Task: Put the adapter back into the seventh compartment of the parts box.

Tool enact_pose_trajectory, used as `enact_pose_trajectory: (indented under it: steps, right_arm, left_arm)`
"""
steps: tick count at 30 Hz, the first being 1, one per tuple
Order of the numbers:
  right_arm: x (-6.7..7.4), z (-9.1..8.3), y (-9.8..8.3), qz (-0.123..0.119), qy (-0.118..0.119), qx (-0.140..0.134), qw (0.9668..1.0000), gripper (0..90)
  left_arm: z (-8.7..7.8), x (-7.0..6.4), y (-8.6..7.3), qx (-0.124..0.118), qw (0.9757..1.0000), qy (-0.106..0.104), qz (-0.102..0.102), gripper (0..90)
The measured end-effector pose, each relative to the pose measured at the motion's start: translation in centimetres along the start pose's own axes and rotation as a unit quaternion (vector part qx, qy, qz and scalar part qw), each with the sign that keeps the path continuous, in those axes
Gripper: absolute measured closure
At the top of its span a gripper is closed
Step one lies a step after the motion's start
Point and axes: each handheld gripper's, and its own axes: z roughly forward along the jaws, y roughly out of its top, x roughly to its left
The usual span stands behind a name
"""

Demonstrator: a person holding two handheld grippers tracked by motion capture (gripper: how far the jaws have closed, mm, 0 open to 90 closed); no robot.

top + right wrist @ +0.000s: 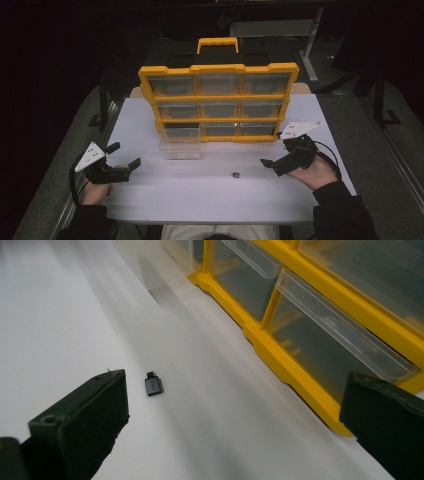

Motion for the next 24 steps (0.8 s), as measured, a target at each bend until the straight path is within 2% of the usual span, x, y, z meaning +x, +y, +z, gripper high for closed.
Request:
enact_pose_trajectory:
  steps: [10, 24]
  right_arm:
    - [0.6, 1.1, 1.5, -0.018, 0.014, 0.018, 0.9996, 0.0]
    - [1.2, 2.4, 2.7, -0.037, 0.03, 0.039, 0.9981, 0.0]
  left_arm:
    - [0.0, 0.0, 0.0, 0.0, 1.0, 0.001, 0.0, 0.0]
    - [0.0, 0.0, 0.0, 0.002, 1.0, 0.0, 0.0, 0.0]
